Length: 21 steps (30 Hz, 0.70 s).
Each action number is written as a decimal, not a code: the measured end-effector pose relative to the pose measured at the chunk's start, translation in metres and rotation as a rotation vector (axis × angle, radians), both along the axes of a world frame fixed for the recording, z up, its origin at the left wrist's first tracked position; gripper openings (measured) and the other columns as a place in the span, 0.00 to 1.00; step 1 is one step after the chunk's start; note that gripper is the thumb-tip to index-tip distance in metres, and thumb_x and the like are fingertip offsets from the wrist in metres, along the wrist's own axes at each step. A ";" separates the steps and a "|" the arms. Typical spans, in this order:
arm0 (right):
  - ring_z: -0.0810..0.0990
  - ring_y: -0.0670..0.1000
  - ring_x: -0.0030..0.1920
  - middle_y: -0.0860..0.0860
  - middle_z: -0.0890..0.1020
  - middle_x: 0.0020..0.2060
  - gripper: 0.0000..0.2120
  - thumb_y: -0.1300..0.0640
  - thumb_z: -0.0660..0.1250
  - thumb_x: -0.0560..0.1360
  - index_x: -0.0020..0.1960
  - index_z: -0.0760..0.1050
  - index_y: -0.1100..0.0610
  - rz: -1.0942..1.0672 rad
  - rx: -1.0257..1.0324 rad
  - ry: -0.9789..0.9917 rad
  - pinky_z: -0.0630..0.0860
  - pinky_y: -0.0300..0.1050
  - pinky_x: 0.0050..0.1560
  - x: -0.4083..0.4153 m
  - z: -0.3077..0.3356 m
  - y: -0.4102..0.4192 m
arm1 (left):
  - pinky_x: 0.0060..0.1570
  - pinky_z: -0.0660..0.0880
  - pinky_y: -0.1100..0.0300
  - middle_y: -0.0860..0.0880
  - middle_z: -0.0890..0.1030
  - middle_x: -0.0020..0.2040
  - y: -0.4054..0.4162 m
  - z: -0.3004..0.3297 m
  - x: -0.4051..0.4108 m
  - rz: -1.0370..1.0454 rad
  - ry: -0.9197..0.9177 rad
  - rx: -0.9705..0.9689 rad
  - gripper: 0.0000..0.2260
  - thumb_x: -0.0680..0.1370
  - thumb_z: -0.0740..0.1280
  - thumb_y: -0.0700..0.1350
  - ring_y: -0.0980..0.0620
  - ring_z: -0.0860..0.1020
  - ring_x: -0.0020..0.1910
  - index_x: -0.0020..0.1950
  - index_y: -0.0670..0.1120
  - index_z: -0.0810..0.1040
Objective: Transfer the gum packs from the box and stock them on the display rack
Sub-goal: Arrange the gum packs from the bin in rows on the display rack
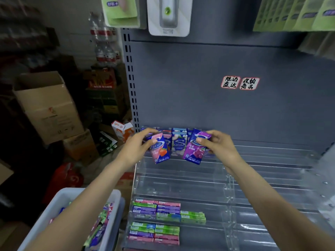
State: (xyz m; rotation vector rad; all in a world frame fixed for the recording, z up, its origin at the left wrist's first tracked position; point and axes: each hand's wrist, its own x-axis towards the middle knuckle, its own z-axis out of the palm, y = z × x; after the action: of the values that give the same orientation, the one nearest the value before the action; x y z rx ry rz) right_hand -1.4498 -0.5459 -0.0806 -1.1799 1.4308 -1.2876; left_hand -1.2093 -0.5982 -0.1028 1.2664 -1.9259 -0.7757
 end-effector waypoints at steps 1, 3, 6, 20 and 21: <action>0.82 0.42 0.37 0.51 0.82 0.42 0.10 0.62 0.70 0.73 0.52 0.73 0.61 0.008 0.007 -0.004 0.74 0.31 0.28 0.007 -0.001 -0.002 | 0.47 0.79 0.59 0.51 0.78 0.55 -0.002 -0.001 0.007 0.001 -0.027 0.009 0.12 0.79 0.63 0.44 0.56 0.78 0.52 0.63 0.49 0.73; 0.82 0.42 0.37 0.50 0.82 0.42 0.08 0.62 0.70 0.73 0.50 0.73 0.60 0.016 0.017 -0.015 0.75 0.32 0.28 0.020 -0.004 -0.007 | 0.50 0.79 0.55 0.49 0.78 0.58 -0.006 -0.002 0.021 -0.008 -0.079 0.030 0.13 0.79 0.62 0.45 0.54 0.77 0.55 0.64 0.48 0.72; 0.82 0.41 0.35 0.50 0.83 0.40 0.06 0.61 0.70 0.72 0.46 0.74 0.56 0.017 0.014 -0.012 0.75 0.33 0.30 0.037 -0.007 -0.012 | 0.50 0.79 0.54 0.48 0.76 0.62 -0.013 -0.004 0.036 -0.021 -0.118 0.054 0.14 0.79 0.62 0.46 0.54 0.76 0.58 0.65 0.49 0.71; 0.80 0.44 0.41 0.49 0.82 0.41 0.08 0.60 0.70 0.73 0.49 0.73 0.58 0.001 0.044 0.035 0.74 0.29 0.30 0.072 -0.024 -0.022 | 0.57 0.76 0.53 0.45 0.72 0.64 -0.032 -0.025 0.029 -0.088 -0.527 -0.180 0.18 0.80 0.62 0.45 0.47 0.73 0.62 0.71 0.50 0.69; 0.80 0.45 0.41 0.50 0.82 0.42 0.10 0.60 0.70 0.73 0.51 0.73 0.59 0.000 0.050 0.030 0.73 0.29 0.29 0.073 -0.025 -0.022 | 0.57 0.76 0.52 0.45 0.72 0.64 -0.032 -0.026 0.029 -0.098 -0.534 -0.188 0.18 0.80 0.62 0.45 0.47 0.73 0.62 0.71 0.50 0.69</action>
State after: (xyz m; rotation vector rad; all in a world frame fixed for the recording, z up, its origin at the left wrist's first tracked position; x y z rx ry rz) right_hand -1.3768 -0.5677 -0.1056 -1.1708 1.4761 -1.2321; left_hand -1.1800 -0.6299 -0.1286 1.3619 -2.4317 -0.3016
